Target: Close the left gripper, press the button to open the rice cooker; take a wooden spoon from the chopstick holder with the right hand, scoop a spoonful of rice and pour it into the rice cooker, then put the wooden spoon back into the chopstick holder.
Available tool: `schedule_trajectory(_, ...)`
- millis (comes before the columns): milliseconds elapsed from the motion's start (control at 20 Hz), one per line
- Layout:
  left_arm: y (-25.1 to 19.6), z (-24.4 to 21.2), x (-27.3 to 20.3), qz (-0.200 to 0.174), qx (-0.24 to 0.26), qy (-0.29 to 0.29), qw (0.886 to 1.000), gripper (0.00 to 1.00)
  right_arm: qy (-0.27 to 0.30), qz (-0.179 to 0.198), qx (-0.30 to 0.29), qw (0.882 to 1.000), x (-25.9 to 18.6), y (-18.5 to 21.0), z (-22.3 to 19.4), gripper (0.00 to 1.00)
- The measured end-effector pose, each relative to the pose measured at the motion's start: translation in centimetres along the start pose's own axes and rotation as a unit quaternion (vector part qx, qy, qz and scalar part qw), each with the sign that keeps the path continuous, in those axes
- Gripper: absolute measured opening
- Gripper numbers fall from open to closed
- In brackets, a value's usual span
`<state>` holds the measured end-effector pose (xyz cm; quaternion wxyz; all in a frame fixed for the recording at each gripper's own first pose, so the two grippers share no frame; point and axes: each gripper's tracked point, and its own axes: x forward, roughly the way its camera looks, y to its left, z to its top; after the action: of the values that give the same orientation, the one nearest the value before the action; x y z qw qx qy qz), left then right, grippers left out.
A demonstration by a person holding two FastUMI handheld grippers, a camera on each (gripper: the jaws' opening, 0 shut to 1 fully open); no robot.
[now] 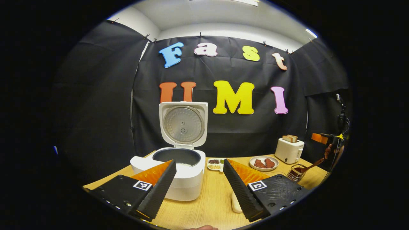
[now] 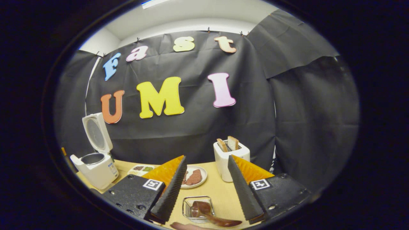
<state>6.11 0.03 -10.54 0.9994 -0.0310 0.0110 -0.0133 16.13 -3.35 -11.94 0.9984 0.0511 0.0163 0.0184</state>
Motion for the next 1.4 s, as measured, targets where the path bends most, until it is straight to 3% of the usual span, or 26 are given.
schedule_trajectory(100,0.7,0.5,0.2,-0.002,-0.002,0.000,1.000,0.94,0.007,0.014,0.004,1.000,-0.8,0.6,-0.4,0.97)
schedule_trajectory(150,1.3,1.2,0.4,0.004,0.006,-0.004,1.000,0.94,0.003,0.013,0.003,1.000,-1.2,0.4,-0.2,1.00)
schedule_trajectory(400,3.5,5.1,1.5,0.014,0.030,-0.017,0.999,0.94,-0.025,0.015,-0.003,1.000,-3.8,1.2,0.9,0.96)
schedule_trajectory(450,3.7,5.8,1.8,0.015,0.027,-0.015,0.999,0.94,-0.024,0.029,0.008,0.999,-4.4,2.1,0.8,1.00)
schedule_trajectory(600,3.9,8.6,3.0,0.002,0.026,-0.024,0.999,0.94,-0.017,0.066,0.022,0.997,-5.8,4.6,-0.1,0.96)
schedule_trajectory(650,4.0,9.7,3.7,-0.001,0.030,-0.027,0.999,0.94,-0.013,0.072,0.016,0.997,-6.1,5.1,-0.4,1.00)
schedule_trajectory(800,4.6,12.3,6.7,-0.001,0.043,-0.036,0.998,0.94,-0.013,0.079,-0.006,0.997,-6.4,5.8,-0.7,1.00)
schedule_trajectory(850,4.5,13.2,7.7,-0.003,0.048,-0.038,0.998,0.94,-0.014,0.079,-0.010,0.997,-6.4,5.9,-0.7,0.95)
schedule_trajectory(950,4.4,15.0,9.8,-0.010,0.058,-0.049,0.997,0.94,-0.014,0.089,-0.014,0.996,-6.8,6.9,-0.7,1.00)
schedule_trajectory(1200,2.6,18.5,16.0,-0.060,0.065,-0.082,0.993,0.94,0.001,0.119,-0.013,0.993,-7.7,9.4,-2.6,1.00)
schedule_trajectory(1300,3.8,20.1,18.4,-0.056,0.080,-0.111,0.989,0.95,0.007,0.123,-0.011,0.992,-8.3,9.9,-3.3,0.96)
schedule_trajectory(1400,5.7,20.8,21.4,-0.032,0.075,-0.132,0.988,0.95,0.010,0.142,-0.009,0.990,-8.5,11.3,-3.9,1.00)
